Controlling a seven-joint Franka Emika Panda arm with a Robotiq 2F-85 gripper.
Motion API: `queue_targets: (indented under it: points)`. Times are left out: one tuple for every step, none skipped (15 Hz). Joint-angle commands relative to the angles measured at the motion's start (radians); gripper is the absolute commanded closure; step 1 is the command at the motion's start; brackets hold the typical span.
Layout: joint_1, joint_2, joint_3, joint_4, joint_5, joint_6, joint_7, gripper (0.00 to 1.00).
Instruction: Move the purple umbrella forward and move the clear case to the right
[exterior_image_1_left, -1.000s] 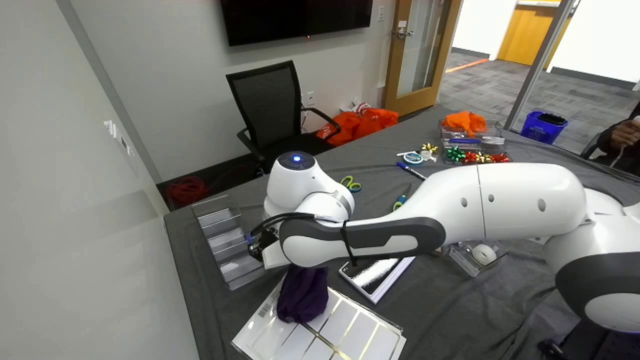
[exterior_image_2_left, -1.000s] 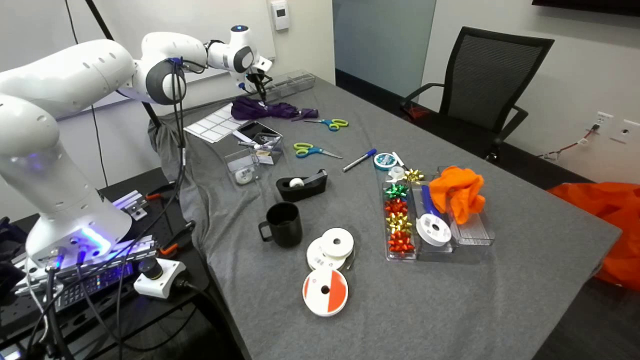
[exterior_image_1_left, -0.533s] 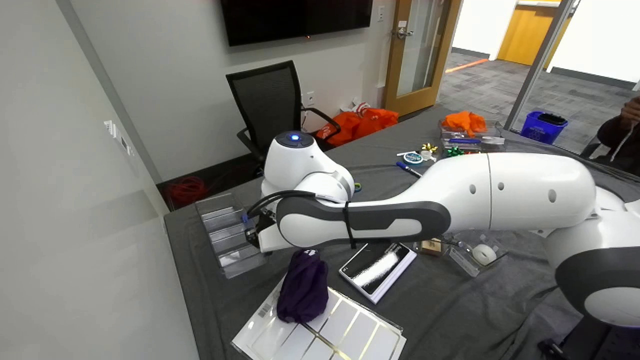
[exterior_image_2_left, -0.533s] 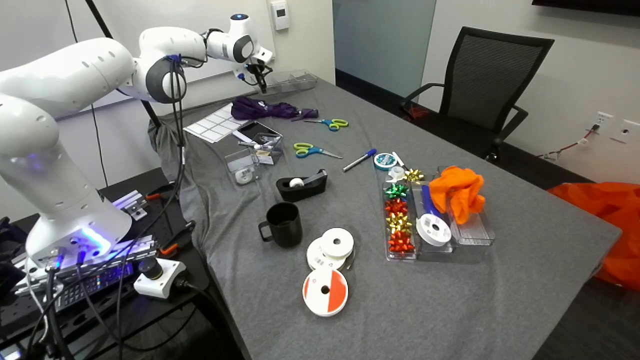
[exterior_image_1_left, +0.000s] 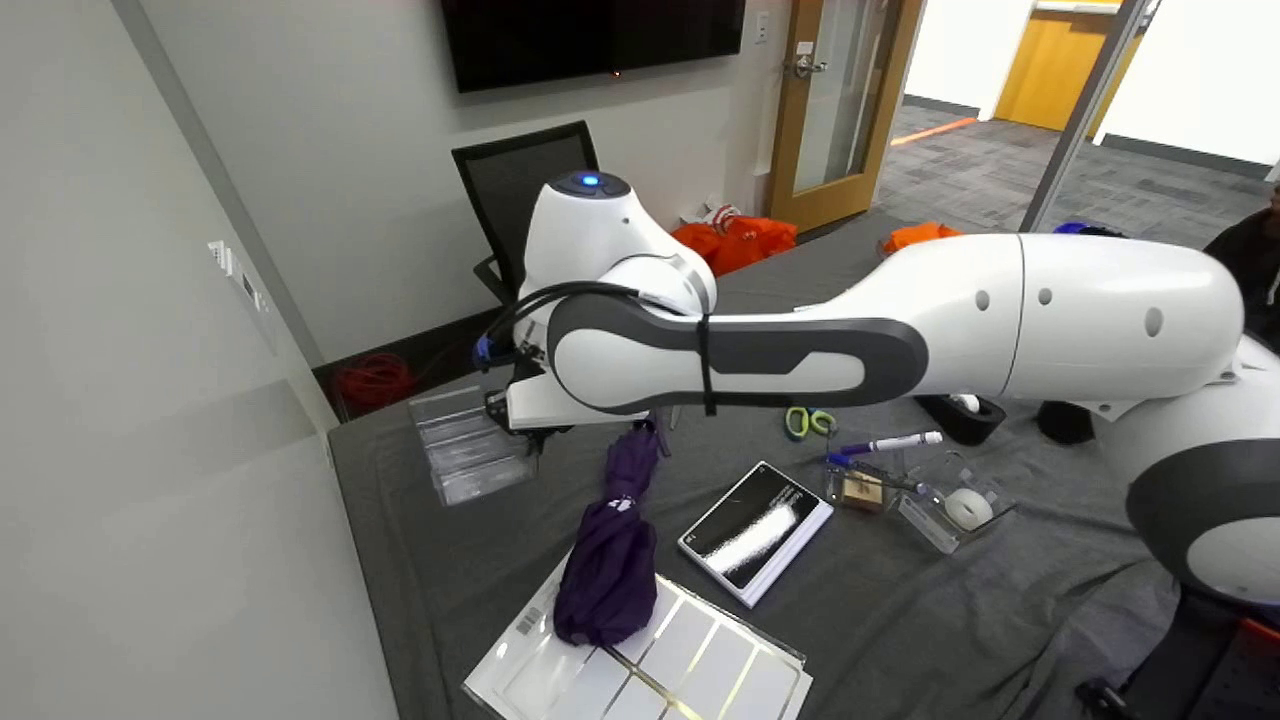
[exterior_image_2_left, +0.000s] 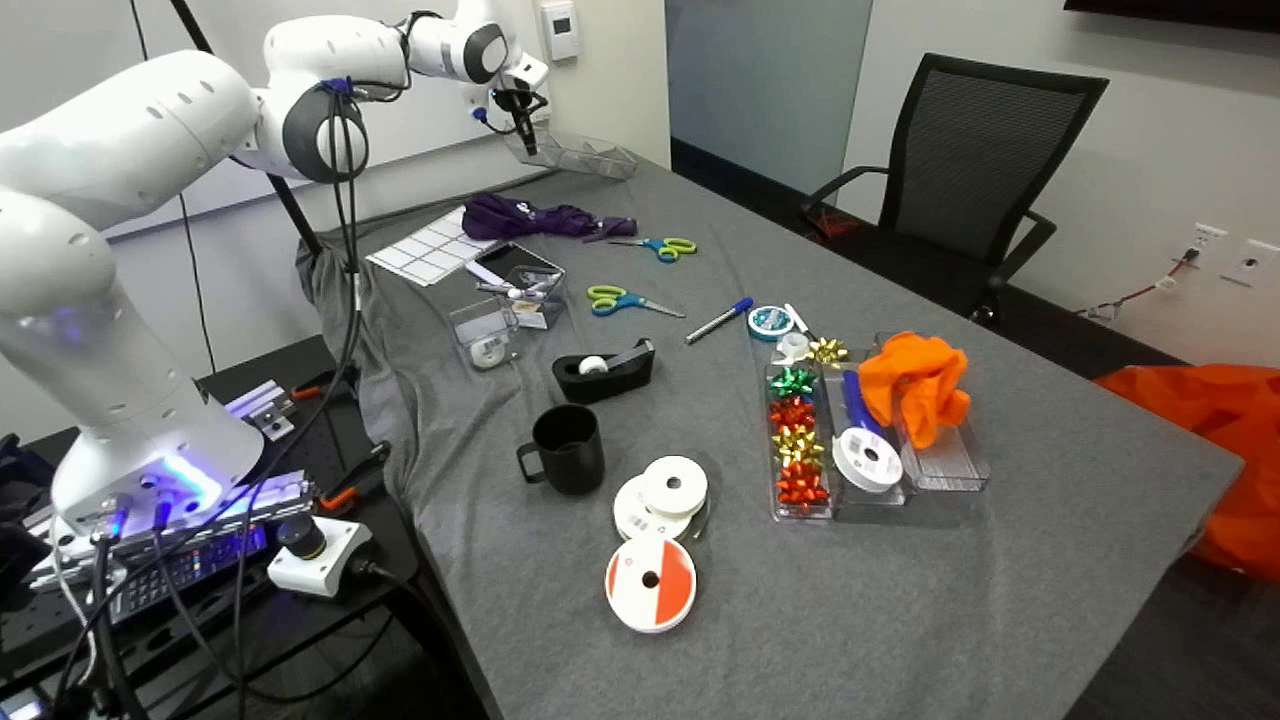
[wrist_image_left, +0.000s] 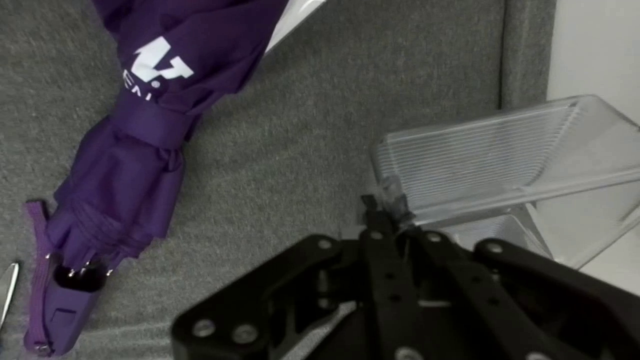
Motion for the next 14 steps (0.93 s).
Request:
queue_targets:
  points:
    - [-0.012,-0.071,-0.006,-0.052,-0.01,-0.115,-0.022,0.98]
    - [-0.015,-0.079,-0.009,-0.057,-0.019,-0.164,-0.046,0.98]
    - [-0.016,-0.083,-0.013,-0.058,-0.031,-0.202,-0.062,0.98]
    - [-0.019,-0.084,-0.019,-0.059,-0.047,-0.255,-0.091,0.98]
    - [-0.022,-0.085,-0.023,-0.057,-0.061,-0.295,-0.116,0.98]
    - [-0.023,-0.084,-0.029,-0.052,-0.077,-0.336,-0.147,0.98]
    - [-0.023,-0.084,-0.037,-0.049,-0.094,-0.37,-0.177,0.98]
    - [-0.023,-0.08,-0.044,-0.039,-0.112,-0.391,-0.212,0.98]
    - [-0.023,-0.077,-0.049,-0.032,-0.125,-0.407,-0.245,0.98]
    - [-0.024,-0.075,-0.054,-0.025,-0.138,-0.418,-0.276,0.98]
    - [-0.025,-0.073,-0.058,-0.019,-0.148,-0.424,-0.304,0.98]
    - [-0.025,-0.071,-0.061,-0.016,-0.156,-0.426,-0.327,0.98]
    - [-0.025,-0.071,-0.065,-0.014,-0.163,-0.43,-0.346,0.98]
    - [-0.025,-0.07,-0.067,-0.012,-0.17,-0.437,-0.369,0.98]
